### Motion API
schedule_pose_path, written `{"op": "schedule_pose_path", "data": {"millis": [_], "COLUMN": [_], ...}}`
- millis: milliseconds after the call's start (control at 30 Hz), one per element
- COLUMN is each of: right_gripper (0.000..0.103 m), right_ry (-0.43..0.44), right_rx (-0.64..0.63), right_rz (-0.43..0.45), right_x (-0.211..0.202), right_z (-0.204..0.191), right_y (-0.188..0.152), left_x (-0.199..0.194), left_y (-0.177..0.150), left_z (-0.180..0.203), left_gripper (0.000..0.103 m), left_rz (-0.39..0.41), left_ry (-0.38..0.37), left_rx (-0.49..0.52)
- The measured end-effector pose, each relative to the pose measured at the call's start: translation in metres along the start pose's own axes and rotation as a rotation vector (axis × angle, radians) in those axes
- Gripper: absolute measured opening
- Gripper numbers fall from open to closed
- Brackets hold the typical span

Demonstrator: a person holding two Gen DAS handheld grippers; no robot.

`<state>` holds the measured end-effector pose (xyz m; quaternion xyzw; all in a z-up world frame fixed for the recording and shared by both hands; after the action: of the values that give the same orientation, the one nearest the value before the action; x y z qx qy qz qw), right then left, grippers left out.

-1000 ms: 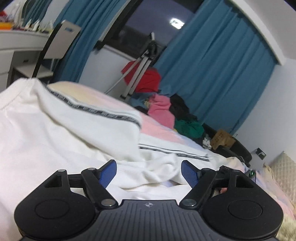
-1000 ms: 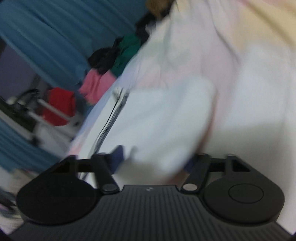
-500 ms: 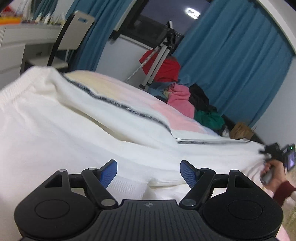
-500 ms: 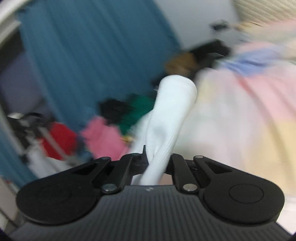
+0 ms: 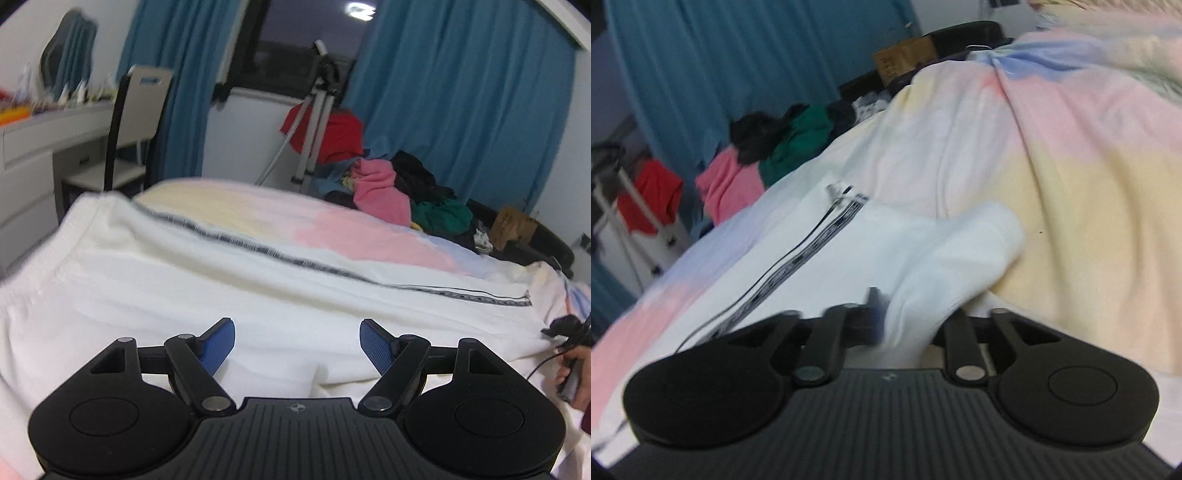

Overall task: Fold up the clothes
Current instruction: 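Grasp the other cuff with the right gripper, lay it alongside, release, then grasp a ribbed cuff with the left gripper while the right gripper grasps the other cuff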

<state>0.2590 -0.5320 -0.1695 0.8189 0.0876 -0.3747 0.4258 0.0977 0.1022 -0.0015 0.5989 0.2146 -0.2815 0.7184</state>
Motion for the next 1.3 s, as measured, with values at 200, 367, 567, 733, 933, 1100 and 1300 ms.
{"op": "schedule_pose_path", "data": {"millis": [200, 367, 567, 733, 933, 1100, 1300], "right_gripper": [0.075, 0.075, 0.075, 0.075, 0.075, 0.074, 0.072], "right_ry": [0.030, 0.133, 0.252, 0.285, 0.309, 0.326, 0.322], "right_rx": [-0.170, -0.313, -0.412, -0.451, -0.466, -0.419, -0.378], "right_rz": [0.043, 0.045, 0.054, 0.061, 0.084, 0.081, 0.065], "right_x": [-0.093, -0.191, -0.293, -0.324, -0.320, -0.308, -0.296], "right_z": [-0.032, -0.065, -0.088, -0.080, -0.060, -0.054, -0.048], "right_y": [-0.020, -0.058, -0.119, -0.168, -0.189, -0.183, -0.179], "left_x": [-0.043, -0.078, -0.110, -0.119, -0.115, -0.107, -0.090], "left_y": [-0.003, -0.020, -0.045, -0.070, -0.087, -0.091, -0.085], "left_z": [0.019, 0.035, 0.052, 0.057, 0.046, 0.026, -0.013], "left_gripper": [0.082, 0.092, 0.103, 0.103, 0.103, 0.103, 0.103], "left_rz": [0.089, 0.115, 0.151, 0.154, 0.119, 0.089, -0.091], "left_ry": [-0.021, -0.068, -0.058, -0.050, -0.026, 0.004, 0.105], "left_rx": [0.047, 0.069, 0.166, 0.198, 0.177, 0.158, 0.004]}}
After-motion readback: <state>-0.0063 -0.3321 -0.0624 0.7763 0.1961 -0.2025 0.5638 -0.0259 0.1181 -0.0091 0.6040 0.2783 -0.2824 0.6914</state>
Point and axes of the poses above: each gripper's, at about its wrist camera, not at the fingertips, and x roughly the way its jaws point, z to its right, y to its top, the point moved 1 cm from there along x, roughly the way its jaws point, and after that the axes turned 9 degrees about -z, right-handed, at the moved point
